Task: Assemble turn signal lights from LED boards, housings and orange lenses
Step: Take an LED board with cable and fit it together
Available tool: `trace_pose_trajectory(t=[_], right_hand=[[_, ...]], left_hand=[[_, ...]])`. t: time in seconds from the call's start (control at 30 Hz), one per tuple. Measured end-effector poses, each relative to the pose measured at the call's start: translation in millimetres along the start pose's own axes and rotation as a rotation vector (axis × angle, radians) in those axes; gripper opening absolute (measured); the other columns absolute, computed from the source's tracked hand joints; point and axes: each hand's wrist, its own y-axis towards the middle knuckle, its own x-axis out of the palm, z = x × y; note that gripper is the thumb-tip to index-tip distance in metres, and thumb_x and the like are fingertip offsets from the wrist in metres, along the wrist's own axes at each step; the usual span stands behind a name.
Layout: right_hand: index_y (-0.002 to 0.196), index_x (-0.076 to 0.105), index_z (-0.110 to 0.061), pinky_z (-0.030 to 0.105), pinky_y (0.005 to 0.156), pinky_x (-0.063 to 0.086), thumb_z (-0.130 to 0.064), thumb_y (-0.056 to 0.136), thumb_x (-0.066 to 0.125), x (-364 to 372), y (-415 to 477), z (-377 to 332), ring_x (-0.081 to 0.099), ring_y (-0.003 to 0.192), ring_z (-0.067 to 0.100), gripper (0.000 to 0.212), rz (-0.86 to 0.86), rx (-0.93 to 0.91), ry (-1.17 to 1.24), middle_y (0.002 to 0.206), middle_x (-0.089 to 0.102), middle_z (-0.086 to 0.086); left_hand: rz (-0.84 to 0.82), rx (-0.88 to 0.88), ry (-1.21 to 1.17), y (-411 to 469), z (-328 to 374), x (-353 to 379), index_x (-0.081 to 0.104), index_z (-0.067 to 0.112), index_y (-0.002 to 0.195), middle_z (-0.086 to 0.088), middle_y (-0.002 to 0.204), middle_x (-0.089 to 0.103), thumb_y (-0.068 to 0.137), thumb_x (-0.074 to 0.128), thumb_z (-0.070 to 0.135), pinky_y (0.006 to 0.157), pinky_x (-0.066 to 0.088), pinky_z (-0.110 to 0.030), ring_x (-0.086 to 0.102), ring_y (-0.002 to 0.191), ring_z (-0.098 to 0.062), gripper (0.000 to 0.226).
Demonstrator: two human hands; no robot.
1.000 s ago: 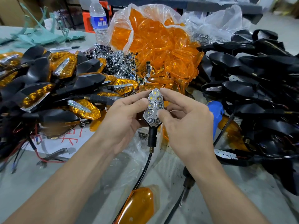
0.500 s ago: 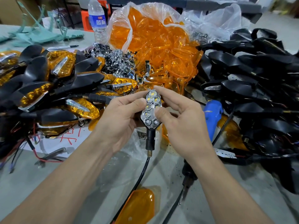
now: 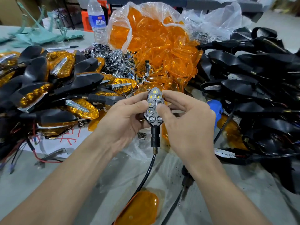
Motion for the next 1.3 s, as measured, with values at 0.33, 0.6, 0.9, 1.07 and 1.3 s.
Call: trace_pose_trajectory(t=[0.33,0.6,0.9,1.07,1.3], right_hand=[[0.115,0.066,-0.061,0.030,0.087,0.063,-0.009,0.078,0.085,-0.5,3.5,-0.9,0.067,0.105,-0.009,0.066,-0.157,0.028,0.006,0.097,0.068,-0.045],[0.140,0.061,-0.047,0.042,0.085,0.057,-0.032,0.089,0.077,1.3,-2.5,-7.0,0.067,0.086,0.017,0.055,-0.159,0.054,-0.299,0.100,0.077,-0.015],[0.115,0.063,-0.034,0.040,0.073,0.051,-0.053,0.096,0.060,9.9,-12.8,-21.6,0.066,0.082,0.023,0.026,-0.182,0.018,-0.628,0.087,0.072,-0.008],[0.106,0.063,-0.034,0.038,0.074,0.050,-0.062,0.089,0.063,13.5,-15.0,-23.9,0.067,0.082,0.021,0.033,-0.148,0.068,-0.586,0.088,0.072,-0.011],[0.090,0.068,-0.029,0.038,0.067,0.051,-0.052,0.084,0.076,9.5,-14.8,-24.3,0.056,0.064,0.012,0.025,-0.054,0.059,-0.411,0.062,0.056,-0.011]], left_hand=[[0.068,0.082,0.061,1.2,-5.0,-4.6,0.069,0.007,0.128,-0.017,0.115,0.077,0.102,0.049,0.000,0.073,0.063,-0.035,0.075,0.092,-0.024,0.034],[0.068,0.148,0.082,-0.5,-8.3,-3.5,0.077,0.024,0.116,-0.005,0.110,0.079,0.079,0.071,0.009,0.077,0.061,-0.029,0.075,0.097,-0.017,0.040],[0.183,0.197,0.106,2.3,-13.2,1.7,0.070,0.016,0.116,-0.001,0.099,0.081,0.091,0.062,-0.011,0.073,0.059,-0.020,0.077,0.088,-0.011,0.037],[0.108,0.099,0.030,0.0,-7.1,-3.1,0.072,0.013,0.123,-0.008,0.111,0.079,0.079,0.068,0.012,0.072,0.060,-0.025,0.076,0.092,-0.017,0.044],[0.007,0.013,-0.047,0.7,1.7,-10.2,0.065,0.011,0.136,-0.010,0.121,0.077,0.086,0.062,0.010,0.080,0.063,-0.031,0.076,0.097,-0.019,0.050]])
